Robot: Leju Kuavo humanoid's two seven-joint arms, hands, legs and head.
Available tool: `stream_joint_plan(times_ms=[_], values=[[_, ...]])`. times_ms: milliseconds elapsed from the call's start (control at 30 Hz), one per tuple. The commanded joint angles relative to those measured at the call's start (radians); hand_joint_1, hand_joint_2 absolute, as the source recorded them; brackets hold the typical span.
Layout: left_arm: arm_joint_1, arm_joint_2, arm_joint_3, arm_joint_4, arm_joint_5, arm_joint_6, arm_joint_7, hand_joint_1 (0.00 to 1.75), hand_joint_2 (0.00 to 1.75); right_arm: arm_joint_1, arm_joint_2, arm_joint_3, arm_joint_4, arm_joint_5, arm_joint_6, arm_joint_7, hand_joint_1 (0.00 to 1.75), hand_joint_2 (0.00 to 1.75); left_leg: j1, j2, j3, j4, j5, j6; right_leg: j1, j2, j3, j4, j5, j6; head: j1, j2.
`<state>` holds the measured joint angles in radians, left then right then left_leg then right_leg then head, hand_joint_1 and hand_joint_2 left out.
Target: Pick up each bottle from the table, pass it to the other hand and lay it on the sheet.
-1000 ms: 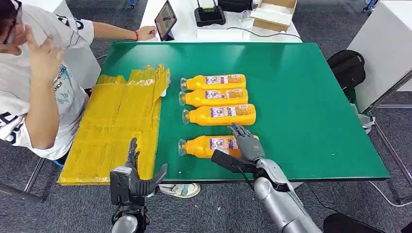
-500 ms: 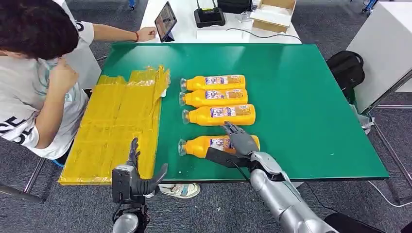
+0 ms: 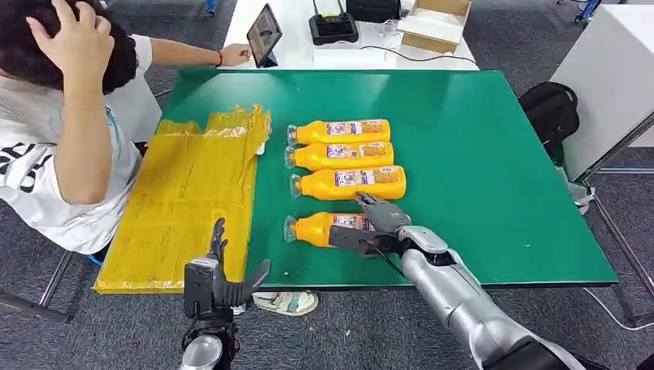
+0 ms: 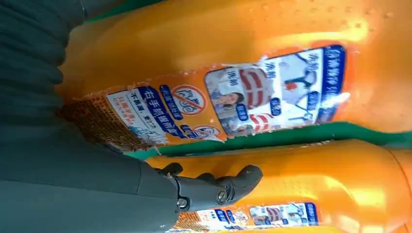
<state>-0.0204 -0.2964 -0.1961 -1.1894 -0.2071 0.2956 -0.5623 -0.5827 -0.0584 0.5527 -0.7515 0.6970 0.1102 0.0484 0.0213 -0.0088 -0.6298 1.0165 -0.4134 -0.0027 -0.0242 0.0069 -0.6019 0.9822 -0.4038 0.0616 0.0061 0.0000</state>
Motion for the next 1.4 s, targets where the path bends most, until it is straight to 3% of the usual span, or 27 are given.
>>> stream_joint_plan(times_ms=[33,233,367,467,633,733,767,900,1033,1167,1300,1400], values=[[-0.050,0.006,0.002,0.100,0.012,-0.009,0.007,0.00,1.75,-0.017,-0.033,0.100,0.158,-0.035,0.038,-0.007,1.38,1.75,0.001,-0.002,0.004,-0.002,0.000,0.001,0.001,-0.004,0.006,-0.003,-0.001,-0.003,0.000,0.000],[-0.056,0.005,-0.009,0.110,0.006,-0.010,0.002,0.00,1.75,-0.022,-0.036,0.108,0.168,-0.052,0.056,-0.021,1.41,1.75,0.001,-0.003,0.006,-0.002,0.000,0.001,0.001,-0.004,0.007,-0.003,-0.001,-0.003,0.000,0.000],[-0.064,0.003,-0.016,0.122,0.013,-0.015,0.000,0.00,1.75,-0.028,-0.047,0.129,0.171,-0.065,0.070,-0.032,1.68,1.75,0.000,-0.003,0.007,-0.002,0.000,0.001,0.001,-0.004,0.008,-0.003,-0.001,-0.003,0.000,0.000],[-0.070,0.004,-0.025,0.135,0.018,-0.016,-0.004,0.00,1.75,-0.031,-0.065,0.154,0.168,-0.086,0.092,-0.044,1.75,1.75,0.000,-0.003,0.007,-0.002,0.000,0.001,0.001,-0.005,0.009,-0.003,-0.001,-0.003,0.000,0.000],[-0.079,0.007,-0.028,0.155,0.029,-0.013,-0.010,0.00,1.75,-0.027,-0.084,0.174,0.157,-0.141,0.099,-0.070,1.71,1.75,0.000,-0.003,0.007,-0.002,0.000,0.001,0.001,-0.004,0.008,-0.003,-0.001,-0.002,0.000,0.000],[-0.051,0.014,-0.024,0.109,0.042,-0.010,-0.026,0.00,1.75,0.091,-0.033,0.016,-0.026,-0.307,-0.062,-0.216,1.75,1.75,0.001,-0.002,0.008,-0.003,0.000,0.001,0.002,-0.004,0.010,-0.004,-0.001,-0.003,0.000,0.000],[-0.032,0.019,-0.030,0.078,0.043,-0.018,-0.028,0.00,1.75,0.139,-0.031,0.004,-0.126,-0.302,-0.076,-0.201,1.75,1.75,0.001,-0.002,0.008,-0.003,-0.001,0.001,0.002,-0.003,0.009,-0.003,-0.001,-0.003,0.000,0.000],[-0.008,0.016,-0.041,0.013,0.049,-0.030,-0.029,0.00,1.75,0.290,0.036,-0.147,-0.425,-0.330,-0.226,-0.303,1.75,1.75,0.002,0.000,0.007,-0.002,-0.002,0.001,0.003,-0.002,0.008,-0.003,-0.001,-0.004,0.002,0.000],[0.001,0.015,-0.061,-0.032,0.077,-0.043,-0.032,0.00,1.75,0.375,0.138,-0.273,-0.613,-0.329,-0.426,-0.452,1.75,1.75,0.001,0.002,0.002,0.000,-0.004,-0.001,0.001,0.001,0.001,0.002,-0.002,-0.004,0.000,0.000],[0.001,0.013,-0.066,-0.036,0.075,-0.043,-0.030,0.00,1.75,0.379,0.134,-0.272,-0.630,-0.329,-0.423,-0.450,1.75,1.75,0.001,0.000,-0.003,0.000,-0.003,0.000,0.001,-0.001,-0.002,0.001,-0.002,-0.002,0.000,0.000],[0.005,0.017,-0.085,-0.060,0.118,-0.076,-0.030,0.00,1.75,0.404,0.175,-0.331,-0.662,-0.315,-0.576,-0.554,1.75,1.75,0.001,0.001,0.000,0.000,-0.004,0.001,0.001,-0.001,0.000,0.000,-0.003,-0.003,0.000,0.000],[0.006,0.026,-0.118,-0.103,0.179,-0.134,-0.017,0.00,1.75,0.429,0.186,-0.340,-0.687,-0.332,-0.610,-0.589,1.75,1.75,0.000,-0.001,-0.003,0.000,-0.004,0.000,0.001,-0.002,-0.001,0.000,-0.003,-0.003,0.000,0.000]])
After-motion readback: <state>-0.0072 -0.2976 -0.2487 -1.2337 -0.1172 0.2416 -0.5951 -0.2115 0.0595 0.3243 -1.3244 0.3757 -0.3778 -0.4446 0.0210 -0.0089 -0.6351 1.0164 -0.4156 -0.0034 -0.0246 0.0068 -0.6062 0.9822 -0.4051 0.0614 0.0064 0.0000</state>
